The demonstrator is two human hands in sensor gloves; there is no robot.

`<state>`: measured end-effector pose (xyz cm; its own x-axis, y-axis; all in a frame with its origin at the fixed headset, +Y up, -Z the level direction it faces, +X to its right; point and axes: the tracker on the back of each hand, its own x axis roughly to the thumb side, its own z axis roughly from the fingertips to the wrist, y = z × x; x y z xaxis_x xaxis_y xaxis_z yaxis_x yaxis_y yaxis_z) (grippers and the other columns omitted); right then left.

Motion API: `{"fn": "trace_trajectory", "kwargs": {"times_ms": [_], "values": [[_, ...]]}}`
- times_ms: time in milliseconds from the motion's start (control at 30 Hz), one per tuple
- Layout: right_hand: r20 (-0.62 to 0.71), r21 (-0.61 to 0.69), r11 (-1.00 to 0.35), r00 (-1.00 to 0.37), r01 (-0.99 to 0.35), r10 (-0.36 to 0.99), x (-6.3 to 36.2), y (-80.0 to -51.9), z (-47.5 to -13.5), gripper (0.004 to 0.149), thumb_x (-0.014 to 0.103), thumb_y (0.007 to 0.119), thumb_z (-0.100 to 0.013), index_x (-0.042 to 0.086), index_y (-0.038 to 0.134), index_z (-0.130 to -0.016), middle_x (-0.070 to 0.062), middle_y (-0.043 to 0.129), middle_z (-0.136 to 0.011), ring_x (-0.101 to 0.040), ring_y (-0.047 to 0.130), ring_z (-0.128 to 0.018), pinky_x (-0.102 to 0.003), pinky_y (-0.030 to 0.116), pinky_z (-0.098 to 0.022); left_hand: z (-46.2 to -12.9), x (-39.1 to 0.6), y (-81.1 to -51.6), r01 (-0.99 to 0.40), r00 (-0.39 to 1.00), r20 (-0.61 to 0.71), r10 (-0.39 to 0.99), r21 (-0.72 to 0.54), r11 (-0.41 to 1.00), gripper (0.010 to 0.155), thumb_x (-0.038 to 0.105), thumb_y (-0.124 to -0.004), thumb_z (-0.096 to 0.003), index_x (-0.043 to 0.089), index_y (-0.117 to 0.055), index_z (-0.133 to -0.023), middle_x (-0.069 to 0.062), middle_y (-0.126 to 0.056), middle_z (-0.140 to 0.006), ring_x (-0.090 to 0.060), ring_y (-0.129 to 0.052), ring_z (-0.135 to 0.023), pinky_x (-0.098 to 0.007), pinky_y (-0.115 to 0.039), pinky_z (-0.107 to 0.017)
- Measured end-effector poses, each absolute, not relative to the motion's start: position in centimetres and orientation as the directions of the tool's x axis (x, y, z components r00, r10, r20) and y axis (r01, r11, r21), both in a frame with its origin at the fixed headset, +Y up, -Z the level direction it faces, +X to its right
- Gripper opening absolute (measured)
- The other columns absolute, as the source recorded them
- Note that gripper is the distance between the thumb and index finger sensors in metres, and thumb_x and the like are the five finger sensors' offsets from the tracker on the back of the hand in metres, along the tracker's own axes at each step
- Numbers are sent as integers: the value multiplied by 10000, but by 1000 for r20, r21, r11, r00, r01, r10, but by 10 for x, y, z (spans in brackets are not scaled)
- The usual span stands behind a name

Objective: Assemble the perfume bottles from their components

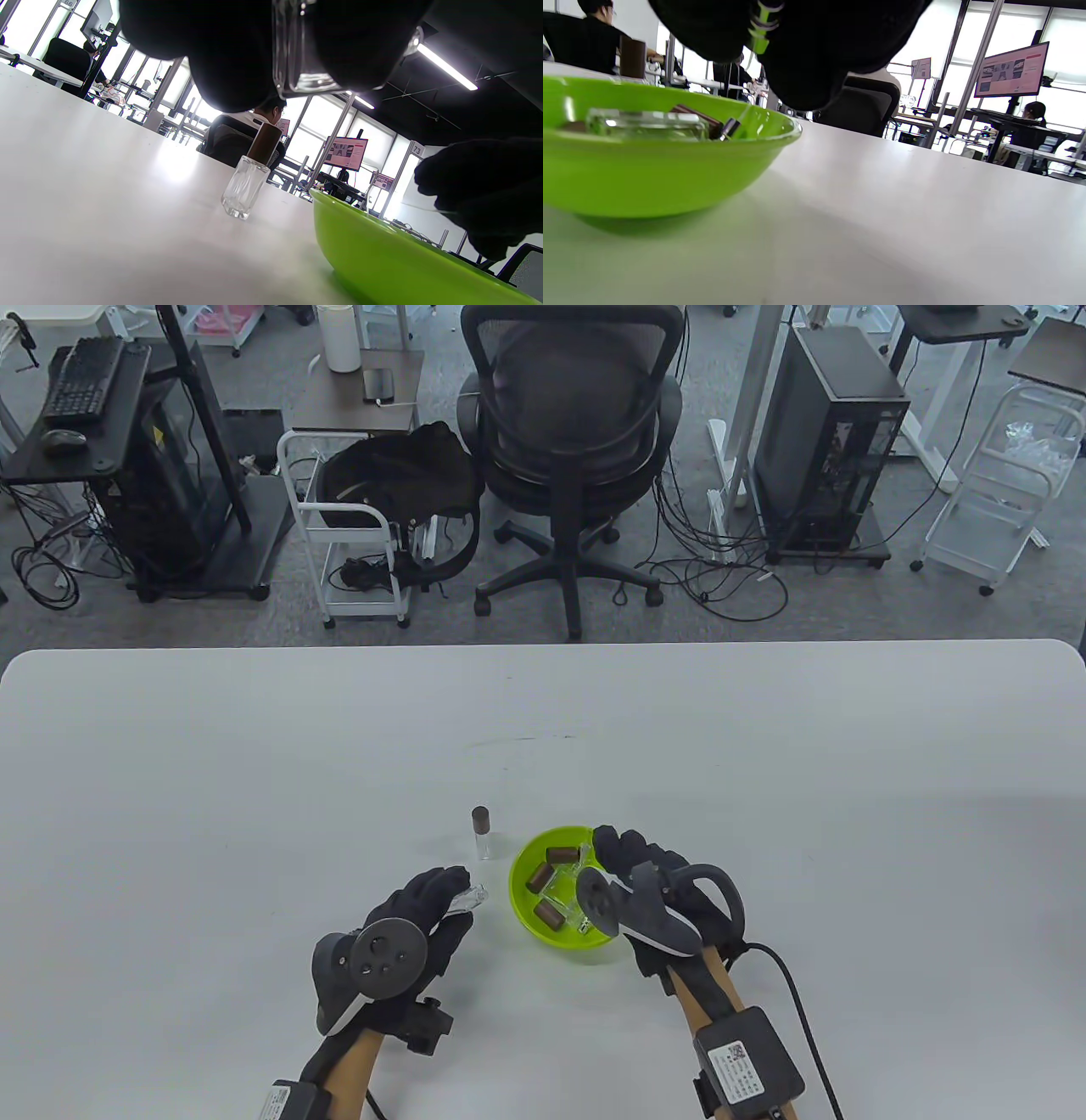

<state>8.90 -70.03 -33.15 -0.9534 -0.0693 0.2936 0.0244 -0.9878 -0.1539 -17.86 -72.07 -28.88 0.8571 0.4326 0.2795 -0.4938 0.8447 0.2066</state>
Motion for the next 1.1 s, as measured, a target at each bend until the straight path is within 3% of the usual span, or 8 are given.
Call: {"fn": "trace_trajectory", "kwargs": {"times_ms": [133, 267, 433, 933, 1100], "values": [[377, -156, -959, -912, -235, 162, 100, -687, -312, 515, 374, 737, -581, 223, 576, -1047, -71, 776, -962, -146, 999, -588, -349, 883, -557, -289, -175, -722, -488, 859, 283, 426, 200, 850, 527, 452, -797, -491, 311, -666, -982, -75, -840, -971, -205, -993, -679, -315, -834, -539], [520, -85, -867, -765, -490, 381, 100, -678, -292, 491, 347, 755, -567, 246, 612, -1026, -57, 780, -975, -175, 1000, -625, -366, 884, -591, -289, -170, -725, -489, 857, 285, 429, 189, 852, 529, 452, -793, -492, 310, -661, -984, -76, -836, -974, -201, -993, -679, -312, -835, -539], [575, -28, -886, -733, -463, 365, 87, -672, -281, 482, 303, 746, -573, 268, 607, -1033, -51, 753, -1022, -210, 953, -741, -407, 838, -667, -287, -164, -726, -481, 857, 303, 417, 181, 858, 528, 453, -791, -493, 313, -658, -985, -72, -835, -975, -198, -992, -680, -310, -835, -540], [573, -35, -908, -753, -418, 324, 63, -688, -278, 495, 244, 707, -596, 248, 566, -1070, -101, 706, -1076, -206, 945, -823, -384, 824, -705, -283, -153, -725, -467, 854, 345, 389, 179, 866, 529, 451, -791, -493, 313, -655, -986, -71, -833, -977, -197, -992, -680, -311, -835, -540], [565, -55, -905, -761, -421, 319, 54, -696, -279, 521, 228, 689, -588, 224, 543, -1087, -123, 741, -1046, -167, 985, -789, -352, 850, -691, -279, -143, -725, -454, 852, 376, 363, 187, 871, 527, 453, -792, -491, 310, -661, -981, -67, -844, -968, -180, -1005, -650, -295, -845, -519]]}}
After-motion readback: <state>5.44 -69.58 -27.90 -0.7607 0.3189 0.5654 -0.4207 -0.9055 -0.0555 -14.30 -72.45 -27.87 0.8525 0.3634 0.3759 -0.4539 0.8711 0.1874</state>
